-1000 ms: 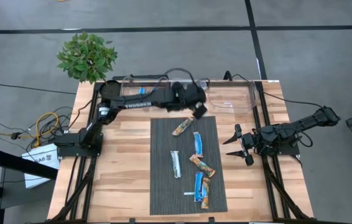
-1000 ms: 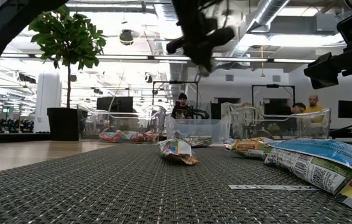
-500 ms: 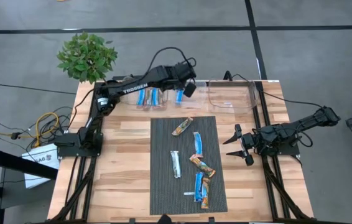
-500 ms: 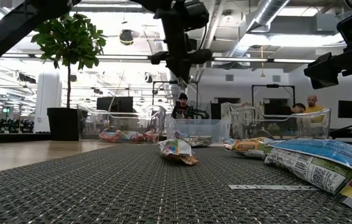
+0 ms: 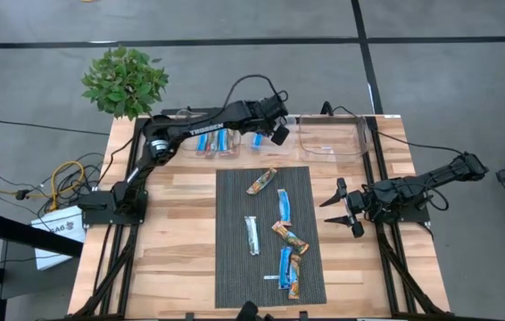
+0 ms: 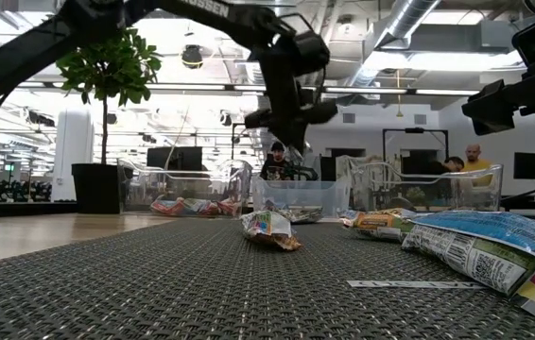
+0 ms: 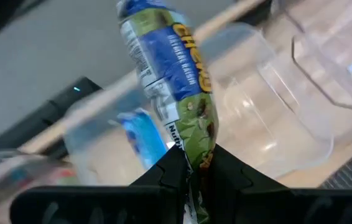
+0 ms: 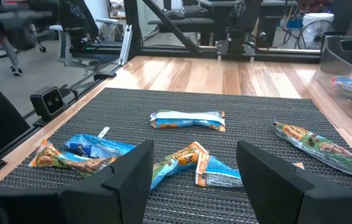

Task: Pick and place Granola Bars by type
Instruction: Put the blue granola bar into the middle transparent bin

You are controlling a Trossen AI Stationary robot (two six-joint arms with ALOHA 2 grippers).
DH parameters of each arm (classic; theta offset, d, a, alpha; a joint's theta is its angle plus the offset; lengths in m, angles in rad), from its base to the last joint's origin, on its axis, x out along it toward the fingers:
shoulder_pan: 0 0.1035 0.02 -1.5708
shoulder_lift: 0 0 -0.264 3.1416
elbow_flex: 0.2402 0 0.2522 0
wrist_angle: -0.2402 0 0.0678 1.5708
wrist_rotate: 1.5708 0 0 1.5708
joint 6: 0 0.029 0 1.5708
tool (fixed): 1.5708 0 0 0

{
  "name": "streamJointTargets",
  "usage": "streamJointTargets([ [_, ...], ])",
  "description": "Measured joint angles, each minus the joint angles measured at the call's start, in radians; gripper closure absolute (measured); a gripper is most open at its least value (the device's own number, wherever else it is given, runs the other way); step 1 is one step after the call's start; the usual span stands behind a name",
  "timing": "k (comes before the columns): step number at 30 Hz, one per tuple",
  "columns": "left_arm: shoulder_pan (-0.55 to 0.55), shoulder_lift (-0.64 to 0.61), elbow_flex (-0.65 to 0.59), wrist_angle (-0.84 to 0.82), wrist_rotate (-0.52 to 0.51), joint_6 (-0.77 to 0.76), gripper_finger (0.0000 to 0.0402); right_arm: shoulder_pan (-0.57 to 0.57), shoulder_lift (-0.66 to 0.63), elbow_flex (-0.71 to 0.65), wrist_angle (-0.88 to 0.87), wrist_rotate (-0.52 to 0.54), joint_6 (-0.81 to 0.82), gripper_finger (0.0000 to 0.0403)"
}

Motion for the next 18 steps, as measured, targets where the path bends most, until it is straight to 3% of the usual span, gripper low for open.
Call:
streamJointTargets([
  [18, 0.014, 0.083, 0.001, 0.016, 0.039, -0.012, 0.0365, 0.0, 0.0, 0.0, 0.0, 0.0, 0.0, 0.0182],
])
